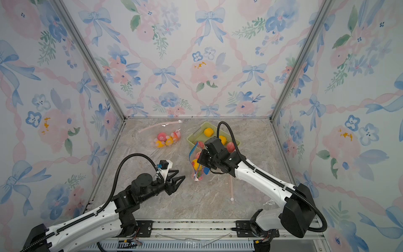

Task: Place the peach in a zip-top bag and seal the zipper
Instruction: Adjust the zipper food storage bag at the center of the board, then zip the zipper on the zipper food storage bag.

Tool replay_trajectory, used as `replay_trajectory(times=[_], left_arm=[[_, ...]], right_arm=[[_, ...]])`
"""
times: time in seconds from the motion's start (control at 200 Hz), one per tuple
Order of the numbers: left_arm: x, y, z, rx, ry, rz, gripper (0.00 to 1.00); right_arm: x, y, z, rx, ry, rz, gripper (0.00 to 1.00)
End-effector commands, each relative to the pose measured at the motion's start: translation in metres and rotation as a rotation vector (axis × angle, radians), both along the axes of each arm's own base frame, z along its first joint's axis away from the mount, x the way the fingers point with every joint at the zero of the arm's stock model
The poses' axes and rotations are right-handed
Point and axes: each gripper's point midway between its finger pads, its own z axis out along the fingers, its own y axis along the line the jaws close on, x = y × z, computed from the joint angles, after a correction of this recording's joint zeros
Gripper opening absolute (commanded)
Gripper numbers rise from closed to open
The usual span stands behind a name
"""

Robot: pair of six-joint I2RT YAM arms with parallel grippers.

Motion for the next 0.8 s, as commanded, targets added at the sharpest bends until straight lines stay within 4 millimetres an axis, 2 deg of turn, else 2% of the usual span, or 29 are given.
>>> replay_trajectory(times=[0.0, 0.19, 0.49, 0.63, 0.68, 0.795], left_arm=[[-0.003, -0.008, 0.029, 0.002, -0.200, -0.008, 0.66], [-0.012, -0.028, 0.023, 0.062, -0.261, -0.035, 0.67], [0.002, -0.039, -0.003, 0.167, -0.267, 0.061, 0.65], [0.009, -0.044, 0.001, 0.172, -0.298, 0.087, 0.59], [0.012, -0.047, -0.001, 0.189, -0.304, 0.089, 0.54], [0.020, -0.048, -0.008, 0.228, -0.299, 0.123, 0.52]], right_arm=[[0.003, -0.004, 0.007, 0.057, -0.017, -0.105, 0.00], [0.004, -0.004, 0.010, 0.070, -0.033, -0.138, 0.00], [0.004, -0.001, 0.009, 0.090, -0.034, -0.140, 0.00], [0.003, -0.001, 0.010, 0.095, -0.042, -0.147, 0.00], [0.003, -0.002, 0.010, 0.098, -0.043, -0.149, 0.00], [0.002, -0.001, 0.010, 0.099, -0.046, -0.147, 0.00]])
